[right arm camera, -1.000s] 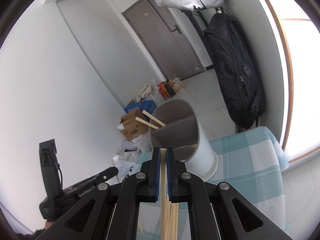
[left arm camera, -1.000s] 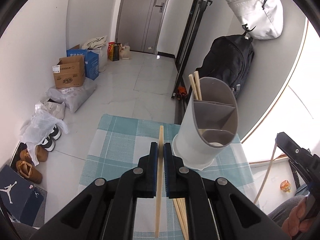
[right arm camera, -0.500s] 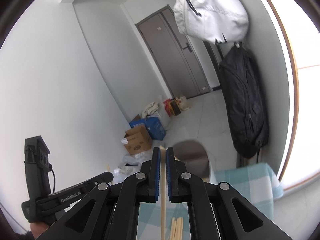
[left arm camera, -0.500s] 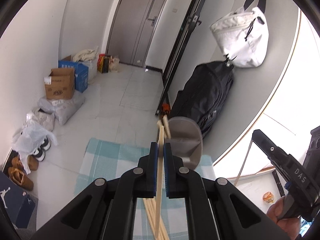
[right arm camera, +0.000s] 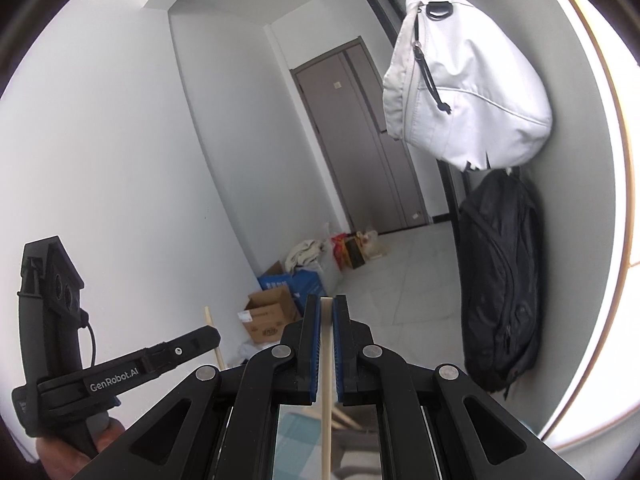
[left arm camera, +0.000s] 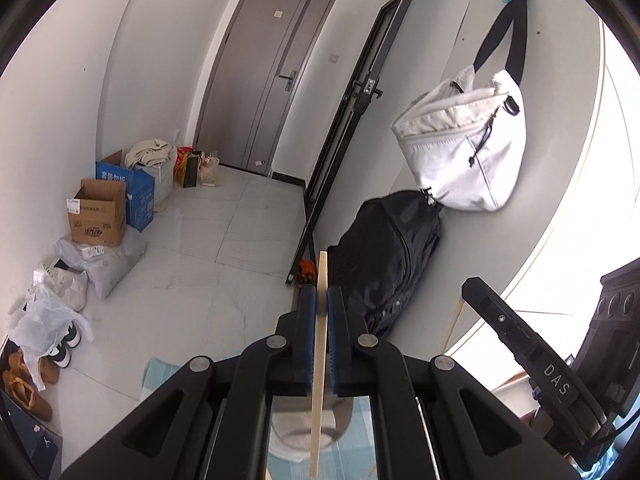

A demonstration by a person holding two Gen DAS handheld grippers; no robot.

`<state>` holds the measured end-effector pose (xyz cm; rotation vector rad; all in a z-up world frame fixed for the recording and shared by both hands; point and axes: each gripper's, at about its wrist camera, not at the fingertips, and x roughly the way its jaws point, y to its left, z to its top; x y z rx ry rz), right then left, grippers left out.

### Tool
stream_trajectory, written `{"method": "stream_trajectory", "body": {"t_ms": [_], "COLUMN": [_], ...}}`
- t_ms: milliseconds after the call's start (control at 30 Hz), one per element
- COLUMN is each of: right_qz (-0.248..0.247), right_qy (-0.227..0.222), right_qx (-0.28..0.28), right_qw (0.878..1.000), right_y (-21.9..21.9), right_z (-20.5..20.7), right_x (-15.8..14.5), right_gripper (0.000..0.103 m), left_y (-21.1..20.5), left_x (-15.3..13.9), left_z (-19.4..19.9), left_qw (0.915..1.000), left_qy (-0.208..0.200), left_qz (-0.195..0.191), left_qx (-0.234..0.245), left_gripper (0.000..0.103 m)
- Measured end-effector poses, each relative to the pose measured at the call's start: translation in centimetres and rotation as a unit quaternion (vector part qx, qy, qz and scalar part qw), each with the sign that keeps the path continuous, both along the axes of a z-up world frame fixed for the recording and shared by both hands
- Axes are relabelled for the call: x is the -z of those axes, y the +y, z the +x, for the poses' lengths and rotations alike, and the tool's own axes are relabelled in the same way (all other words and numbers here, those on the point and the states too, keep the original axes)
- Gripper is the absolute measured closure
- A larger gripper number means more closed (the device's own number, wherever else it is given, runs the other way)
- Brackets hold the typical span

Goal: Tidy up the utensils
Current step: 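Raise both grippers with their chopsticks up over the caddy opening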

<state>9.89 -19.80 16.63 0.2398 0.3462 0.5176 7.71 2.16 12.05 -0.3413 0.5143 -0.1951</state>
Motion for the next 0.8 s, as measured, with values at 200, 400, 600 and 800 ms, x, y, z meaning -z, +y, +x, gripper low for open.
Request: {"method": "stream_trajectory", "body": {"t_ms": [200,400,600,800], "right_qz": [-0.015,-0.042,-0.052,-0.044], "right_qy": [-0.023,-0.057,-0.065,-0.065], "right_qx": [-0.005,-0.021,-0.029,-0.041], "right_qw": [1.0,0.997,0.996,0.996], "right_y": [1.4,3.3,4.5,4.7], "right_z": [4.1,6.8,9.0,10.4], "right_x": [-0.5,0.8,3.3,5.7], "right_gripper": [0.098,0.098,0.098,0.098], "left_y": [1.2,1.8,2.2,1.7], "left_x": [0.6,2.9,4.9,6.5], "left_z": [3.2,5.8,7.1,7.7], "left_qw": [0.9987,0.9965,0.9964,0.9973], "left_qy": [-0.025,-0.027,-0.025,-0.029], "left_qz": [-0.03,-0.058,-0.063,-0.064], "left_qx": [-0.033,-0.053,-0.05,-0.02], "left_gripper": [0.101,0.101,0.101,0.102]}}
